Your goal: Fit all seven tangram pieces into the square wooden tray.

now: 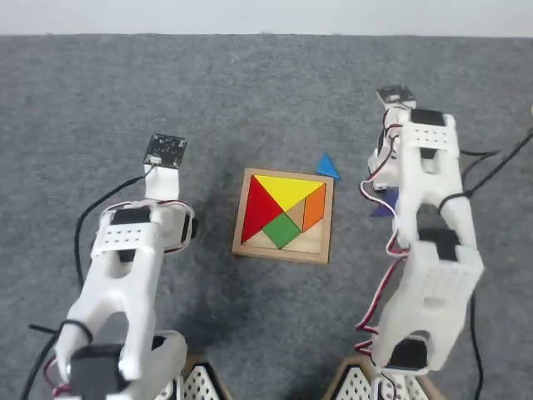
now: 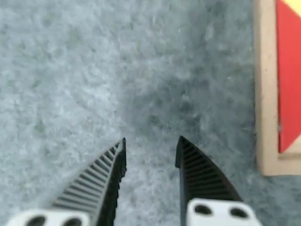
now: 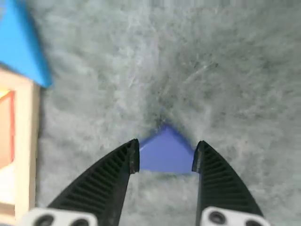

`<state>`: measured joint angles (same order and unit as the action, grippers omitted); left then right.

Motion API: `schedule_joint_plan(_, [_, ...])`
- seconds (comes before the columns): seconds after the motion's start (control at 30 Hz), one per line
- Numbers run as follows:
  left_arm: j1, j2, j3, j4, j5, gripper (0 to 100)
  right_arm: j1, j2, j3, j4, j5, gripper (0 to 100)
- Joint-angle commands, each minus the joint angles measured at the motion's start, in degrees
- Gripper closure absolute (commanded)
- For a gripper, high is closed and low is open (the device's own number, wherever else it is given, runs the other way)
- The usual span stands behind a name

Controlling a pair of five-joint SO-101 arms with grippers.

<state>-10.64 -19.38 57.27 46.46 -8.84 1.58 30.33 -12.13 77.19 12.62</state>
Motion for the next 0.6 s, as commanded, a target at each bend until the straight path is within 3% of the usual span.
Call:
schedule_joint_plan(0.0, [-0.35,1.67,-3.03,-2.02,0.26,84,1.71,1.98,-4.22,-0.66,-6.07,79.3])
schedule_joint_plan(0.33, [-0.35,3.52,-4.7,-1.76,0.26,84,2.24,6.02,-4.22,1.45,-34.29,79.4])
schedule_joint_plan(0.57, [-0.35,3.52,-4.62,-1.76,0.18,84,2.59,1.19,-5.8,4.53,-42.02,79.4])
